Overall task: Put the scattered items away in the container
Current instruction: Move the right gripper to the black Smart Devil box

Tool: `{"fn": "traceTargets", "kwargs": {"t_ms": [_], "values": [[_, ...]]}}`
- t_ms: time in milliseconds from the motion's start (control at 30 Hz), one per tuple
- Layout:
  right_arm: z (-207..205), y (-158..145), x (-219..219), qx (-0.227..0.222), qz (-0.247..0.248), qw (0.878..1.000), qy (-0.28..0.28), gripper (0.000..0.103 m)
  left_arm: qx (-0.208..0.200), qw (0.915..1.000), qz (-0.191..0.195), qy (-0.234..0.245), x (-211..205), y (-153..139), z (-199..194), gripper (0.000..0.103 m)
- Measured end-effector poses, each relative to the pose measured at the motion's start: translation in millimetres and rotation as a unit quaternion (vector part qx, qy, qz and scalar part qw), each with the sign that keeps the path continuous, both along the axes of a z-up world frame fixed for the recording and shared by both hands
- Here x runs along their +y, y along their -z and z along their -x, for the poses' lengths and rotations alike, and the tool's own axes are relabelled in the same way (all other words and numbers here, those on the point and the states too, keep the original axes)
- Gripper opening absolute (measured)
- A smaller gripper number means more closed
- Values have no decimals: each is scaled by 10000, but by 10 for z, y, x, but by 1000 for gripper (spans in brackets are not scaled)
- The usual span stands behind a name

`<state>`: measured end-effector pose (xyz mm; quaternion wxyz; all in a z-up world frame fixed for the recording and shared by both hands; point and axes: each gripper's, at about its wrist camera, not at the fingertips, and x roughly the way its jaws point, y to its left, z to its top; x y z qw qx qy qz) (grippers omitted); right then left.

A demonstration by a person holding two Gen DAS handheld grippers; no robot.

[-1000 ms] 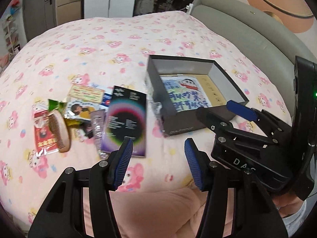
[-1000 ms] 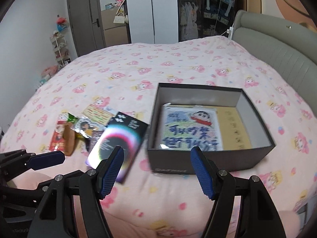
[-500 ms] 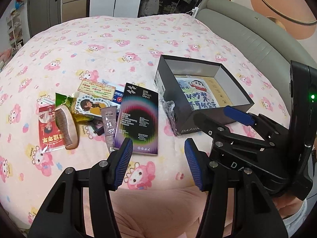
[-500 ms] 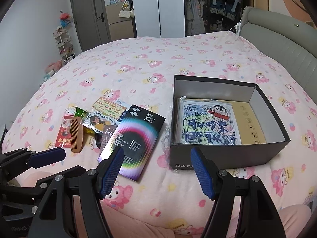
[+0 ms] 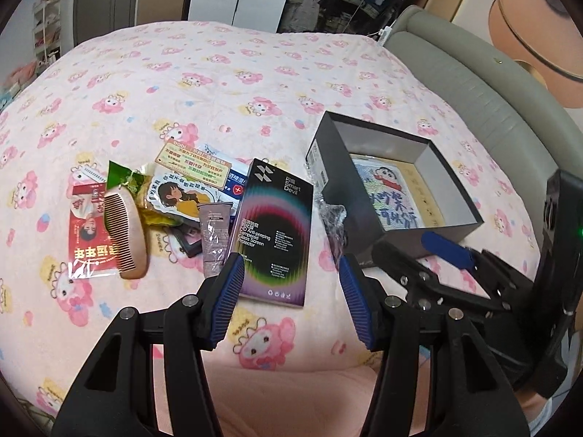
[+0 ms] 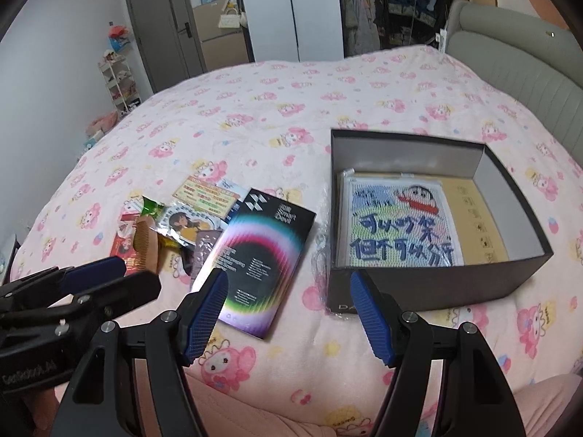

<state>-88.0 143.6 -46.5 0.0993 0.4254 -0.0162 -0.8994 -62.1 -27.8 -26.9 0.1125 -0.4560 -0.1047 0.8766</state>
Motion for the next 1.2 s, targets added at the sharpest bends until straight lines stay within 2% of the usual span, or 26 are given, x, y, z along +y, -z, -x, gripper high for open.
{"fn": "traceTargets", "kwargs": {"t_ms": [433,567,767,967,1200], "values": [[294,285,-10,-425,104,9990,-114,67,-167,9998,77,65,60,233,464,55],[391,337,-26,-704,360,9968,-114,69,-175,9998,118,33,28,285,580,55],[373,434,-106,-834,330,9955,-317,69,-369,9993,74,-63,-49,458,702,55],[435,789,-212,-1319,337,9898,-430,69,-721,9973,6,-158,-112,646,791,55],[625,1095,-252,-1687,616,9831,-358,69,-1485,9882,-14,-384,-189,991,943,55]]}}
